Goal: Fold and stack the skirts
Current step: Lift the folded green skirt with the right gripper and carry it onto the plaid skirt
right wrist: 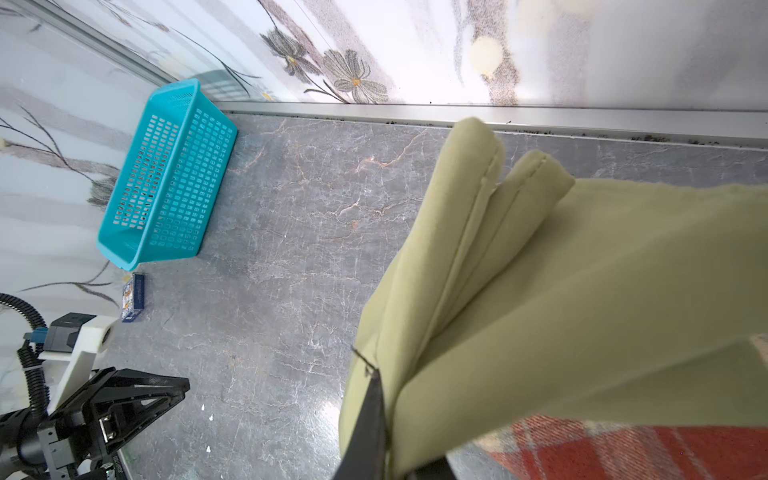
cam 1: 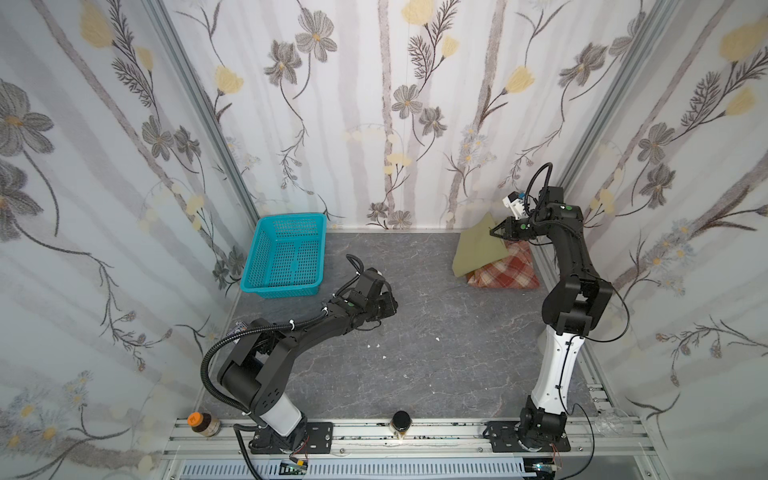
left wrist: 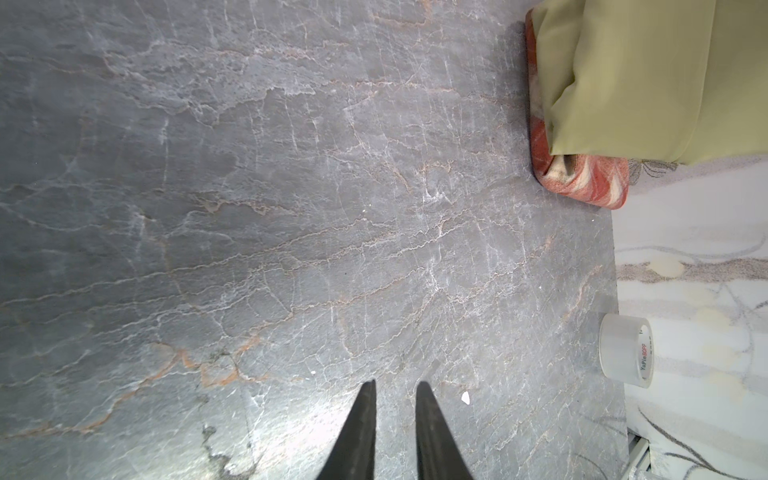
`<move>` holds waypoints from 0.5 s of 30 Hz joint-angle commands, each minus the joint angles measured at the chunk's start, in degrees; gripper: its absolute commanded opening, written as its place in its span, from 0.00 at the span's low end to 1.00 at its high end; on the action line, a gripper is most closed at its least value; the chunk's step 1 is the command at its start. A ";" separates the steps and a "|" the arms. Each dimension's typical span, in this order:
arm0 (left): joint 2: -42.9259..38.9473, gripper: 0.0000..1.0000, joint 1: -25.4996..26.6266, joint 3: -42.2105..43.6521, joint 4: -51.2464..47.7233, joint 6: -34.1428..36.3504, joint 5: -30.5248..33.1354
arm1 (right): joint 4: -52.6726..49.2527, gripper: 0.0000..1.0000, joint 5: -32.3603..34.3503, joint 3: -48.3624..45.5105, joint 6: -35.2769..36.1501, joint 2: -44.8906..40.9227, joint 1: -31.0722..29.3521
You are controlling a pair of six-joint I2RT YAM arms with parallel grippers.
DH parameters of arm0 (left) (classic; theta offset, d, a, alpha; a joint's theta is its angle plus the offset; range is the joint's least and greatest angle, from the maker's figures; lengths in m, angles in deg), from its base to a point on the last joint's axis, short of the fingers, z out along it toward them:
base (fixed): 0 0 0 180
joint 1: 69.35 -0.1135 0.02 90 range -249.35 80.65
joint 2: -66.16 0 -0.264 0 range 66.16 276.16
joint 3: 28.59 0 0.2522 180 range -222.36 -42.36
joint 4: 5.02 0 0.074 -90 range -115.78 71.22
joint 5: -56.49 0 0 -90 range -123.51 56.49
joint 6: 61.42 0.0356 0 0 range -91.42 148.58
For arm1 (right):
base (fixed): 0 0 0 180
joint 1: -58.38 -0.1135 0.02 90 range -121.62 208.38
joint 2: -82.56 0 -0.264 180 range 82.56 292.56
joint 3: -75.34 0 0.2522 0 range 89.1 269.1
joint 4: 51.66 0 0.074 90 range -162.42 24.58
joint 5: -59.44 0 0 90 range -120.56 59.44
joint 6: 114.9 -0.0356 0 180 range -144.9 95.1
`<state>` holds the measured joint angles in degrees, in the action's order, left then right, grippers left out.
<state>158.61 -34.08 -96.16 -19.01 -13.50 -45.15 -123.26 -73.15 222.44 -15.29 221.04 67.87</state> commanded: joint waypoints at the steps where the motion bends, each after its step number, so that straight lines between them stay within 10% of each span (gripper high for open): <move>1: 0.65 0.21 -0.22 -0.93 -1.71 -0.70 0.04 | 0.87 0.00 -5.73 0.73 2.62 0.43 0.82; 15: 3.78 0.20 -0.30 -3.37 -4.49 -1.77 0.48 | -0.60 0.00 -10.42 0.96 4.81 4.95 7.63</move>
<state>161.93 -34.37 -98.84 -22.69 -14.53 -45.10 -124.88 -78.87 222.81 -12.19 225.50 74.60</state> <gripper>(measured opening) 0.205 0.067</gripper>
